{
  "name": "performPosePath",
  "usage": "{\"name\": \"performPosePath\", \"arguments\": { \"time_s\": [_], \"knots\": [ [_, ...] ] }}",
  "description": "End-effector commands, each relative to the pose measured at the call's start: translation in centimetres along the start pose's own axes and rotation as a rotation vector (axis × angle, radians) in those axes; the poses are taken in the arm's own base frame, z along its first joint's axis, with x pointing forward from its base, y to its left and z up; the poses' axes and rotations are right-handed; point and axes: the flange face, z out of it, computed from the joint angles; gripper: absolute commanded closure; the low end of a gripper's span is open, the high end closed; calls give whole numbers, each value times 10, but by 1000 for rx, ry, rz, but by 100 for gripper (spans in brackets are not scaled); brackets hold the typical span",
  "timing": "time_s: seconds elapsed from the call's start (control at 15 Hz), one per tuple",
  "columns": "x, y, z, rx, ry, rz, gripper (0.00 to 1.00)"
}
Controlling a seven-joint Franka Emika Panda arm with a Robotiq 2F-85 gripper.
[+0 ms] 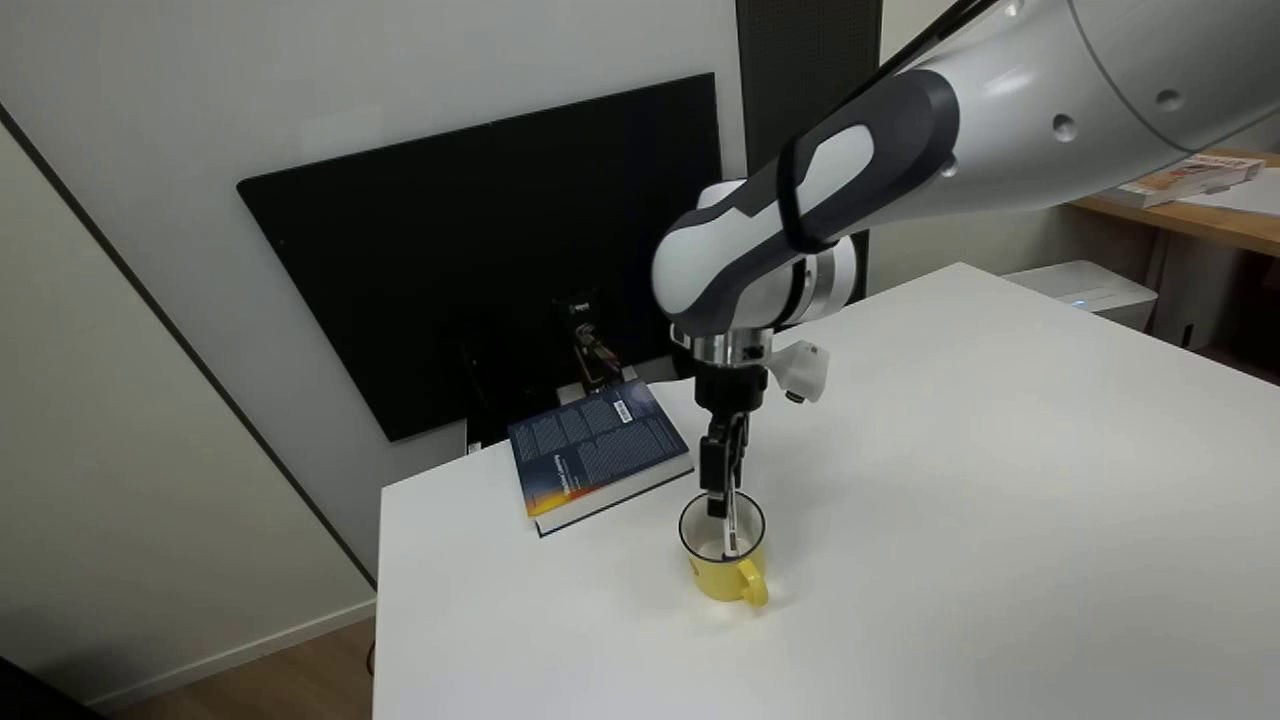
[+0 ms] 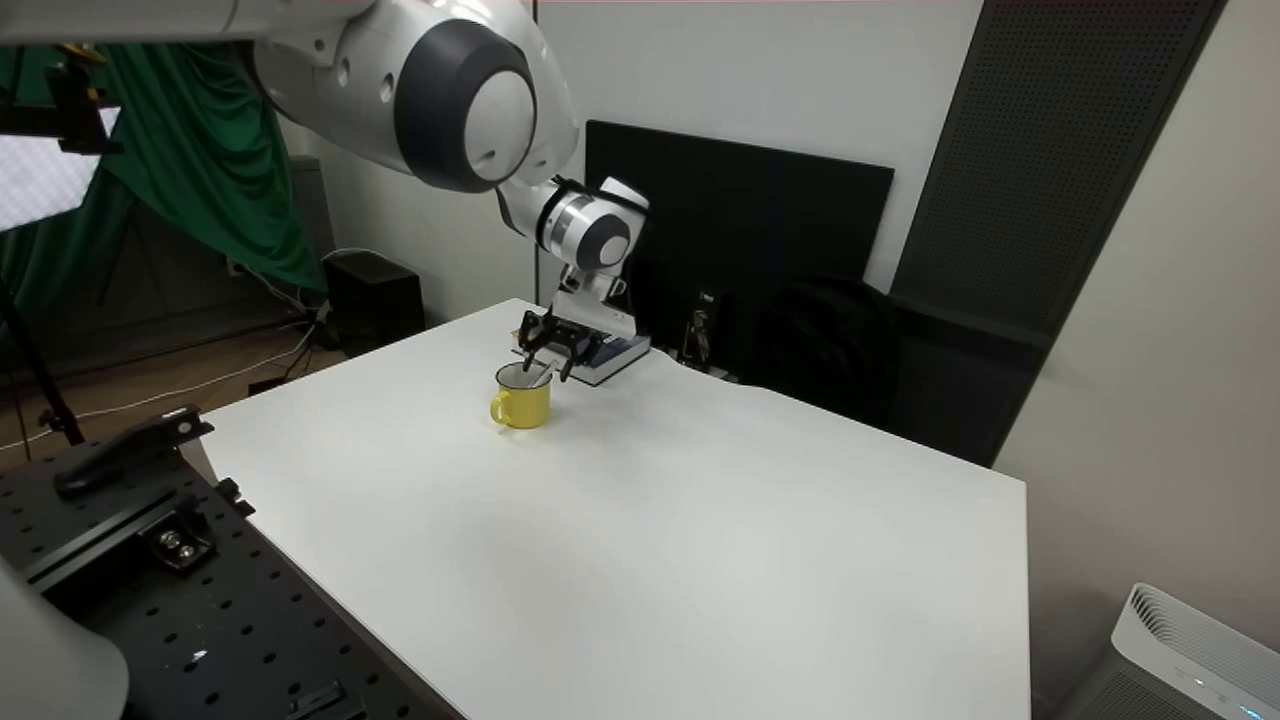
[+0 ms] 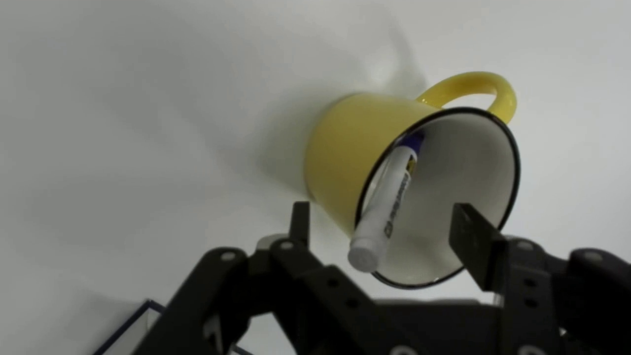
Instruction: Put the marker in the cup on the table
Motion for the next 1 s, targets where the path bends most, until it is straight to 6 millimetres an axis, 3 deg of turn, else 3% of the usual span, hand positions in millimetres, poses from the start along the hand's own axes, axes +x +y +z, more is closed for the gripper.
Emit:
{"name": "performPosePath", "arguments": {
  "time_s": [0.0,0.2,0.27,0.4,0.93],
  "knots": [
    [9,-4,-10,-40,-27,18,0],
    [11,-6,-13,-47,-31,20,0],
    [11,-6,-14,-47,-33,28,25],
    [11,-6,-15,-53,-42,33,33],
    [12,-10,-12,-92,-97,56,89]
  ]
}}
